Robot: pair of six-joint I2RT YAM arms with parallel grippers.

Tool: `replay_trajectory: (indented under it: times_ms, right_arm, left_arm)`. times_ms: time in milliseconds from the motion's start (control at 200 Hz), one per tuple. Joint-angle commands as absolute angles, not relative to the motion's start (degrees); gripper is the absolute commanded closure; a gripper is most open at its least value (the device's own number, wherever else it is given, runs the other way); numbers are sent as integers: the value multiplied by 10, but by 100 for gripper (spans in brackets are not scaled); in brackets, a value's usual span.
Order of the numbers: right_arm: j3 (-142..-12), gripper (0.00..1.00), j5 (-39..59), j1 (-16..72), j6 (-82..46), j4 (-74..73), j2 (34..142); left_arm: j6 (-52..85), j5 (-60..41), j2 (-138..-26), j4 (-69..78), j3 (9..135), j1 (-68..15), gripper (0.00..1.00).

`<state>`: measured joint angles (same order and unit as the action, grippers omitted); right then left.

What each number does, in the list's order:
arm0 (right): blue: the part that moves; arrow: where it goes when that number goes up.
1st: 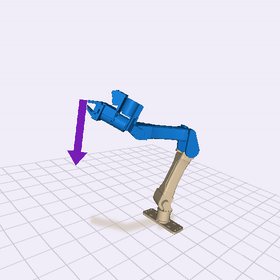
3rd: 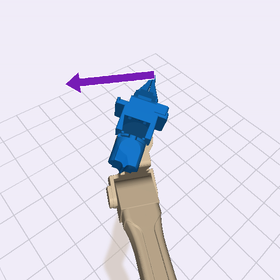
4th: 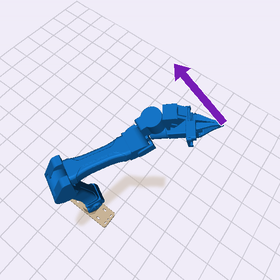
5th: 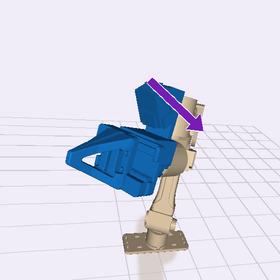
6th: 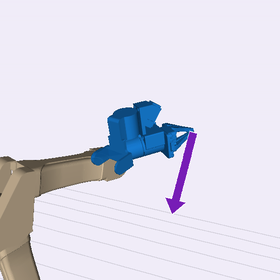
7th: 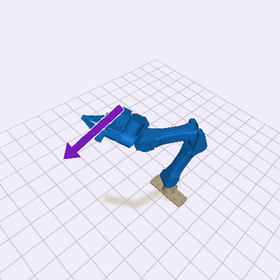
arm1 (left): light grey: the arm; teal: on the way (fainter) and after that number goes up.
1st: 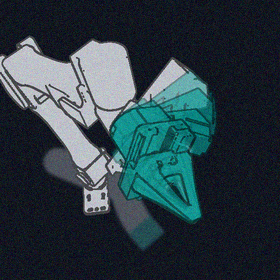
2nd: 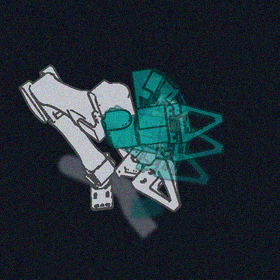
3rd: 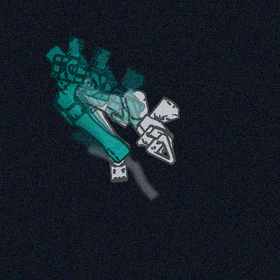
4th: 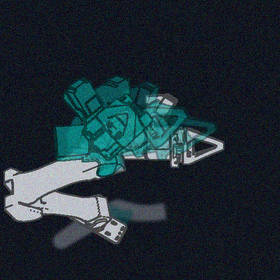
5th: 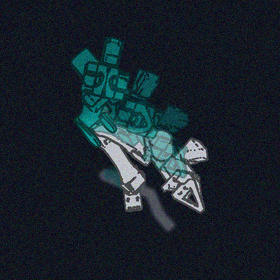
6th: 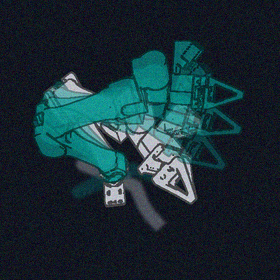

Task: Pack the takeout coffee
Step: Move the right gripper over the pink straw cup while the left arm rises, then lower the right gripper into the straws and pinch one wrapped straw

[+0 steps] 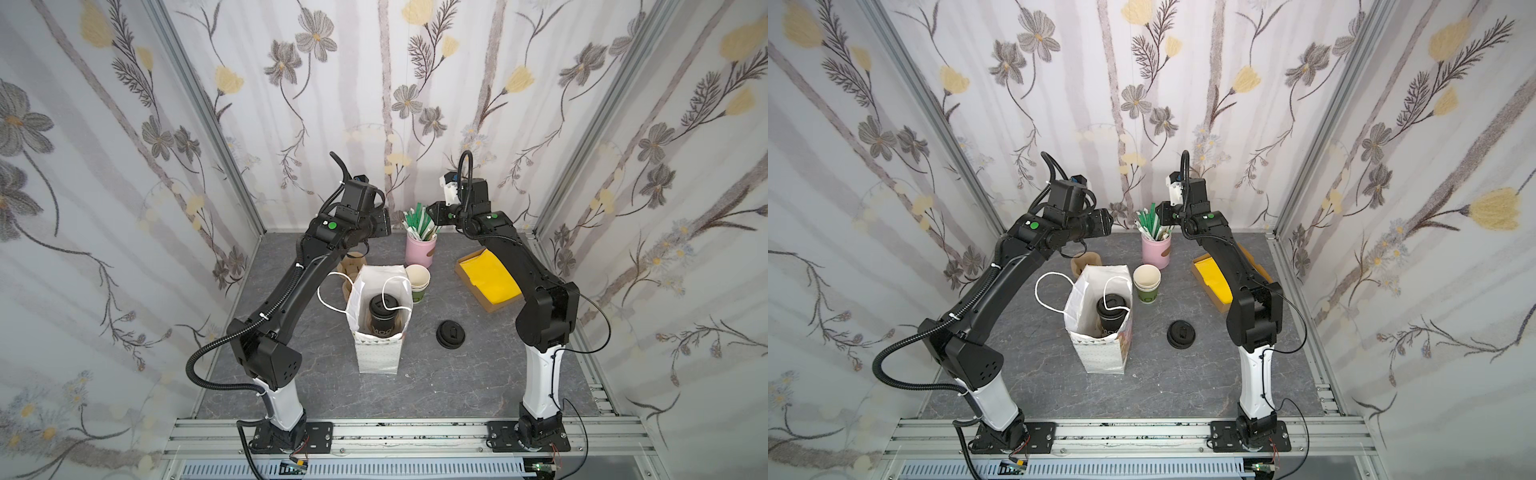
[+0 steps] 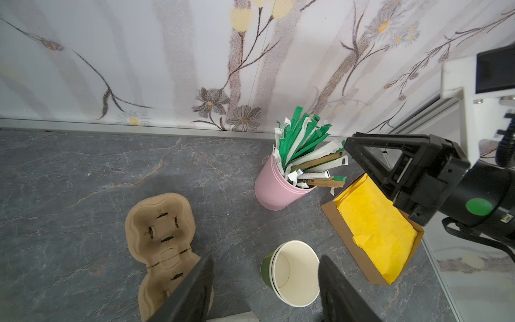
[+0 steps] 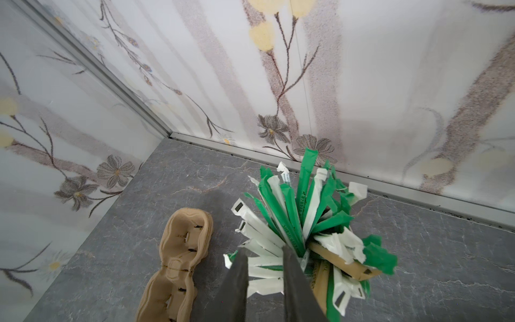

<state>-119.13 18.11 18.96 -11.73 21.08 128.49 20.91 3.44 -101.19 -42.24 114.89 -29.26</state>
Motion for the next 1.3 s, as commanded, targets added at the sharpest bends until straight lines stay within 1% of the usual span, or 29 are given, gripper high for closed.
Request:
replay_trajectory:
  times_ms: [0,90,180,475,640,899,1159,1294]
  right_arm:
    - [-1182,76,201,189,-63,226,1285]
    - [-1171,77,185,187,-45,233,1282]
    - [-1170,77,166,183,-53,240,1283]
    - [-1173,76,178,182,-40,257,1298]
    - [-1199,75,183,184,-27,280,1312]
    - [-1226,79,179,187,-10,311,1331]
    - [-1241,78,180,194,-15,325,1347]
    - [-1261,79,169,196,-19,330,1360]
  left_arm:
    - [206,51,-999,-417,1141,-292,38]
    - [206,63,-991,-416,1131,-292,37]
    - [205,70,-986,-417,1126,-291,37]
    - [195,69,-990,-416,1128,-288,37]
    - [198,73,-984,-416,1122,-289,37]
    - [202,77,-985,-416,1121,-288,36]
    - [200,81,-987,-415,1121,-287,36]
    - [195,80,-990,-415,1126,-287,36]
